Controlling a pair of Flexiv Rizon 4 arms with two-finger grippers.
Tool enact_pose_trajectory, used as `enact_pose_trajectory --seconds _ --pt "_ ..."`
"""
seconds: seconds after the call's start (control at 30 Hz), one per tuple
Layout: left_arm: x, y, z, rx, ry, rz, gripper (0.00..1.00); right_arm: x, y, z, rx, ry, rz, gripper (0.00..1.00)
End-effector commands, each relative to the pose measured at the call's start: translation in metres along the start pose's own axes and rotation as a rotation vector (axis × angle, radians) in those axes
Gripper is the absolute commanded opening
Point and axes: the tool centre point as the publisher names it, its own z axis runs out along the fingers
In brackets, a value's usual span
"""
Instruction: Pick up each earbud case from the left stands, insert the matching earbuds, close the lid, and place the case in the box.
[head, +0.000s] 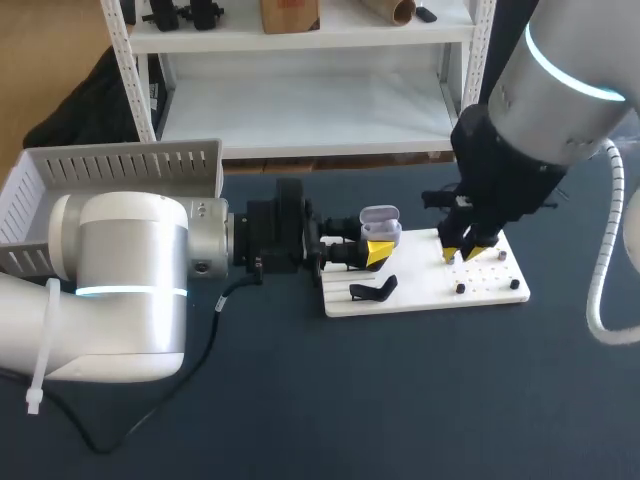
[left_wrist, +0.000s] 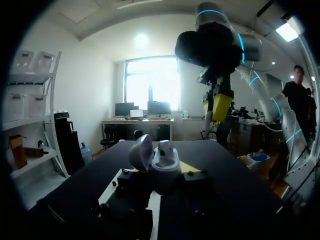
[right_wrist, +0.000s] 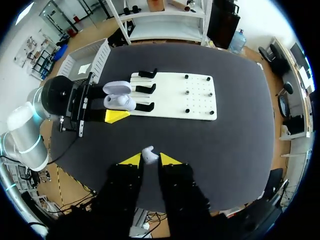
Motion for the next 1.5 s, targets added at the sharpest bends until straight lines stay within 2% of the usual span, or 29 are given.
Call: enact_pose_trajectory --seconds 0.03,0.83,1.5 --pt "0.001 0.0 0.0 -0.003 -0.005 0.002 0.0 0.001 0.01 -0.001 -0.009 -0.018 -0.022 0.0" --pt "0.001 0.0 0.0 -0.003 -0.005 0.002 0.0 -0.046 0.052 0.009 -0.032 -0.007 -0.204 0.0" --pt "0.001 0.0 0.0 -0.003 -0.005 0.002 0.0 -0.054 0.074 0.019 0.002 -0.017 -0.302 0.0"
